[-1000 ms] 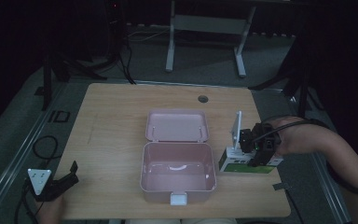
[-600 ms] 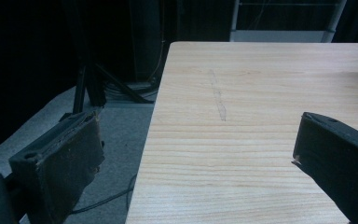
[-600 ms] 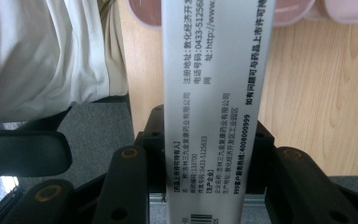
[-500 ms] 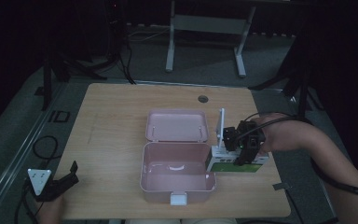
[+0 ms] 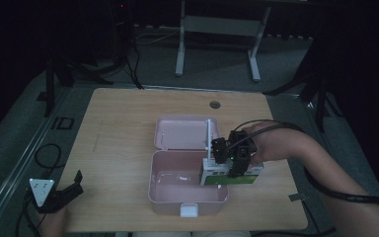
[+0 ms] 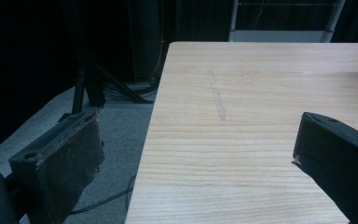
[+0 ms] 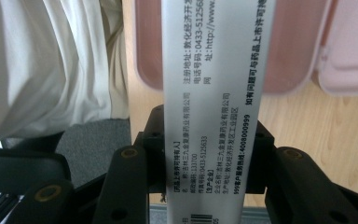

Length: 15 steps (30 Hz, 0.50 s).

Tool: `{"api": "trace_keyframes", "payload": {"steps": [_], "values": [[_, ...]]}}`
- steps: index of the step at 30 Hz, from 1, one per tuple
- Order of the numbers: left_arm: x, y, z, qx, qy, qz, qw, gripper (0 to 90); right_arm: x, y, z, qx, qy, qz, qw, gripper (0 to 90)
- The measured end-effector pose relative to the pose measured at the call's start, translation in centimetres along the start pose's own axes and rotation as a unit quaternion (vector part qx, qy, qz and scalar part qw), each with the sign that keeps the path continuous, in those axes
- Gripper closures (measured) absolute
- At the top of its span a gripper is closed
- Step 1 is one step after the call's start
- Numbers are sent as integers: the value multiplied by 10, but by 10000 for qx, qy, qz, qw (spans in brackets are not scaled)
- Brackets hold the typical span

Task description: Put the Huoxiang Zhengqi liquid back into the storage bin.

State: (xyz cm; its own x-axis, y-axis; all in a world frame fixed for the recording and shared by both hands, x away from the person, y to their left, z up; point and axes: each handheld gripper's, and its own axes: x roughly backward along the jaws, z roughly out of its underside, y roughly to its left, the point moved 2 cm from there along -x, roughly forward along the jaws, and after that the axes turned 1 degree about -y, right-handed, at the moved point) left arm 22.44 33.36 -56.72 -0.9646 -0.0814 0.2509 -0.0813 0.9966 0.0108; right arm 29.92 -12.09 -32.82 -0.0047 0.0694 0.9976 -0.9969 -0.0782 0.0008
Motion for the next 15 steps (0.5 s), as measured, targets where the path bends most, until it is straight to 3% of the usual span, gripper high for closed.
{"api": "trace_keyframes", "payload": {"steps": [5,15], "values": [[0,0,0,-10,-1,-4,10000,17,-8,4,-20,171,85,-24,9998,622],[0,0,0,-2,2,16,10000,17,-15,9,-52,414,-12,-74,9991,621]]}}
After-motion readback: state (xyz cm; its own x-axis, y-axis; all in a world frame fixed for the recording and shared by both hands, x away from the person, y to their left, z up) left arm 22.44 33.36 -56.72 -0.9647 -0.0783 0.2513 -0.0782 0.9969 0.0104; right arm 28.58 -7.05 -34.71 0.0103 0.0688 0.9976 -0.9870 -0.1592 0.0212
